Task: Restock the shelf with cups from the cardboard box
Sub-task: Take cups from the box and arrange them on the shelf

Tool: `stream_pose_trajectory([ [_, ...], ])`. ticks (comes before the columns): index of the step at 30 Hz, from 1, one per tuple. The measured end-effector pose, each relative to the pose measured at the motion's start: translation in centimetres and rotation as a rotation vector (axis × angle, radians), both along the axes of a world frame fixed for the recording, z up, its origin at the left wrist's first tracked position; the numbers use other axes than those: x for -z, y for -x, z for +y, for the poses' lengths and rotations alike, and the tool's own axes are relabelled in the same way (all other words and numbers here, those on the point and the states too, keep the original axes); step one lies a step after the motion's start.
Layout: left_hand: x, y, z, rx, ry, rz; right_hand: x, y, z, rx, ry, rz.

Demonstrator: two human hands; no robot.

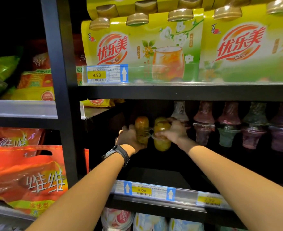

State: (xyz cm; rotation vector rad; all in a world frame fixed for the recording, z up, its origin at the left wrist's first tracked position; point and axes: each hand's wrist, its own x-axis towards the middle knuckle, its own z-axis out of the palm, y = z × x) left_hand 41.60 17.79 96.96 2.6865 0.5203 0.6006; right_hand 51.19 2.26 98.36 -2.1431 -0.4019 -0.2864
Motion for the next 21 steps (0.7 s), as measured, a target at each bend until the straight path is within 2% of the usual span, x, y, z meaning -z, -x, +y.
stream_pose_trajectory([
  [3,-0.2,0.8,-0.2,0.002,-0.002,-0.014,-0.4,0.6,-1.2,0.01,-0.066,-0.057],
  [5,-0.3,1.5,-0.4,0.004,-0.024,-0.01,-0.6,1.8,-2.2,0.053,-0.033,-0.099],
  [9,-0.9,3.5,-1.7,0.002,-0.182,0.039,-0.5,5.5,-4.4,0.16,0.331,-0.186],
  [15,-1.9,7.0,-4.1,0.084,-0.291,-0.05,-0.8,11.3,-8.2,0.091,0.696,0.035],
  [21,-2.0,11.4,-7.4,0.129,-0.457,-0.129,-1.0,16.0,-11.6,0.202,0.778,-0.259],
])
